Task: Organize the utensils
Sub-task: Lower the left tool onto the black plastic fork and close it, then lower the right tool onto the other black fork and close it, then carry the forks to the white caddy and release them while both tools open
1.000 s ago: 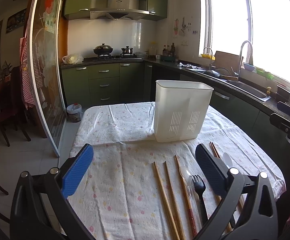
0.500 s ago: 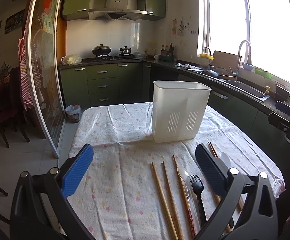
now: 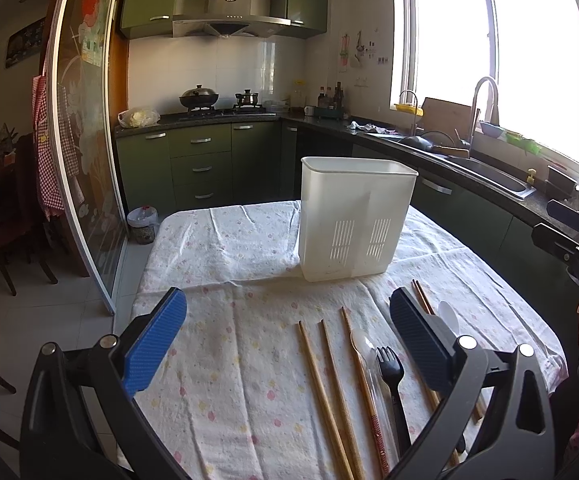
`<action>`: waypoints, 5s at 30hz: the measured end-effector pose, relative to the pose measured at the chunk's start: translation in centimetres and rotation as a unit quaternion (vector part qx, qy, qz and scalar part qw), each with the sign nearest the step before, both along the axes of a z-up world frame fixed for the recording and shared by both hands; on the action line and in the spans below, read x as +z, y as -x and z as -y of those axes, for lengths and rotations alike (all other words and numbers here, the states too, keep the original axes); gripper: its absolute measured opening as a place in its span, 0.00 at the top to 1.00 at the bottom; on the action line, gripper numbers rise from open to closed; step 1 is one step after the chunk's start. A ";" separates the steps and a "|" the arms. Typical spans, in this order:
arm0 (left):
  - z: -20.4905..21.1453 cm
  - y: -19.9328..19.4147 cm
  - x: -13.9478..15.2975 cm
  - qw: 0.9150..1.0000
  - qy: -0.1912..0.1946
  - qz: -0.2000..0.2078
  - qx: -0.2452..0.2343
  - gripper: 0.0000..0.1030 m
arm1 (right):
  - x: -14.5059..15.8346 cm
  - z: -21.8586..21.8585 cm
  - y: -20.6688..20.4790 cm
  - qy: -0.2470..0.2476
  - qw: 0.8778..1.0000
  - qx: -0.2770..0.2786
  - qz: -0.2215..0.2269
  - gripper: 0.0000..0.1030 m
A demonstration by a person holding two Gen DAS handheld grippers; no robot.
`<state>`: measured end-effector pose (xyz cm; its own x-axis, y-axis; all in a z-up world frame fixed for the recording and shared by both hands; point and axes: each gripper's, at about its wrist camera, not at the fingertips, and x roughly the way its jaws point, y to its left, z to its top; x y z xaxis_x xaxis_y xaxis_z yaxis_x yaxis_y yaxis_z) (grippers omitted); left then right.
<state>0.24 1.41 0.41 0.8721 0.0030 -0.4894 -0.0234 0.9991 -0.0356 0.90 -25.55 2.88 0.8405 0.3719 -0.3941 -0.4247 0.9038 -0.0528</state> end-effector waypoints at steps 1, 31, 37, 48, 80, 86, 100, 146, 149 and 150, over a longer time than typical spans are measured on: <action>0.1 -0.1 0.0 1.000 0.001 -0.004 -0.002 0.06 | -0.2 0.0 -0.2 -0.004 1.000 0.001 -0.005 0.04; 8.5 -7.1 -7.4 0.921 0.119 -0.349 -0.125 0.42 | -2.4 4.1 -2.8 -0.102 0.979 -0.028 -0.173 0.04; 9.1 -7.9 -8.3 0.915 0.112 -0.367 -0.126 0.57 | -2.5 3.7 -2.9 -0.100 0.979 -0.025 -0.177 0.04; 8.9 -8.9 -9.7 0.915 0.077 -0.383 -0.104 0.62 | -2.5 3.4 -2.9 -0.097 0.979 -0.023 -0.180 0.04; 6.6 -8.0 -6.5 0.936 0.079 -0.324 -0.110 0.91 | -11.8 -5.1 -5.8 -0.049 0.908 0.056 -0.413 0.73; 6.4 -7.8 -6.3 0.938 0.080 -0.319 -0.112 0.91 | -12.1 -7.2 -5.0 0.009 0.916 0.037 -0.399 0.78; 6.2 -7.3 -5.7 0.941 0.079 -0.305 -0.119 0.91 | -12.7 -9.1 -3.9 0.073 0.933 -0.024 -0.353 0.89; 4.3 -20.5 3.8 0.994 0.060 0.083 -0.032 0.78 | -2.6 -1.3 -3.5 -0.155 0.960 0.025 -0.231 0.91; 3.7 -19.8 3.1 0.995 0.064 0.071 -0.038 0.64 | -0.9 -1.7 -4.3 -0.155 0.965 0.025 -0.209 0.91; 3.6 -19.5 3.0 0.995 0.064 0.069 -0.039 0.63 | -0.3 -1.8 -4.7 -0.156 0.967 0.025 -0.200 0.91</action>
